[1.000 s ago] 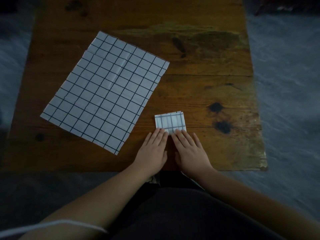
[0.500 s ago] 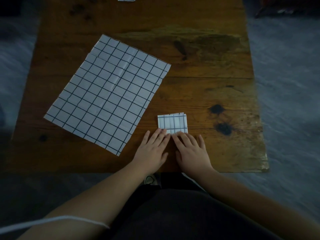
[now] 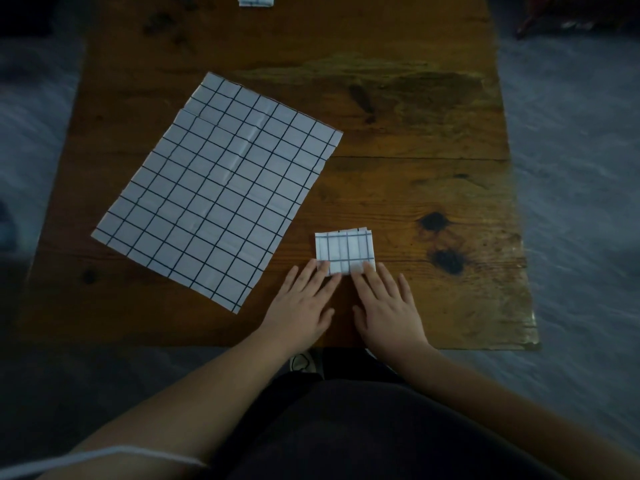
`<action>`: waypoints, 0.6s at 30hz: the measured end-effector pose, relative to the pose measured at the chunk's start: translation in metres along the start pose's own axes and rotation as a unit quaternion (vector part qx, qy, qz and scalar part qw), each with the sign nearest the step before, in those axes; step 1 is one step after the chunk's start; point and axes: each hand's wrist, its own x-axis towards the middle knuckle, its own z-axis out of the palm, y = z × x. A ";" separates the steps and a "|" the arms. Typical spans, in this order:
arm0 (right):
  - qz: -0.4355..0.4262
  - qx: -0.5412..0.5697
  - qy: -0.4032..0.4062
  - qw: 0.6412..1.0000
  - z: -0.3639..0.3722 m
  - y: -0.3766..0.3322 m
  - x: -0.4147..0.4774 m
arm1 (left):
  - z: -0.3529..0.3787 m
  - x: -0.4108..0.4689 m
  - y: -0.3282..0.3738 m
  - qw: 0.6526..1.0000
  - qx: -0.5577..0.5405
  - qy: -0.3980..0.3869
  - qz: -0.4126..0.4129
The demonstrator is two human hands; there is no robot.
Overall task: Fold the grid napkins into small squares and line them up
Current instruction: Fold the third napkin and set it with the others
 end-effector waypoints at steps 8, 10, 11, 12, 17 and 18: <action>-0.016 -0.026 -0.024 0.999 -0.002 0.021 0.009 | 0.000 -0.003 0.001 0.999 -0.001 -0.006 -0.034; -0.008 -0.026 -0.023 0.999 -0.009 0.031 0.007 | -0.003 -0.006 -0.006 0.999 -0.003 -0.012 -0.030; -0.007 -0.022 -0.025 0.999 -0.013 0.033 0.008 | -0.006 -0.007 -0.008 0.999 -0.007 -0.018 -0.027; -0.008 -0.015 -0.022 1.000 -0.017 0.035 0.010 | -0.009 -0.007 -0.009 0.999 -0.014 -0.026 -0.025; -0.043 0.049 0.027 0.998 -0.042 0.025 0.046 | -0.027 0.000 0.000 0.991 -0.124 -0.001 -0.060; -0.055 0.061 0.021 0.996 -0.047 0.022 0.058 | -0.031 0.003 0.004 0.982 -0.167 0.010 -0.084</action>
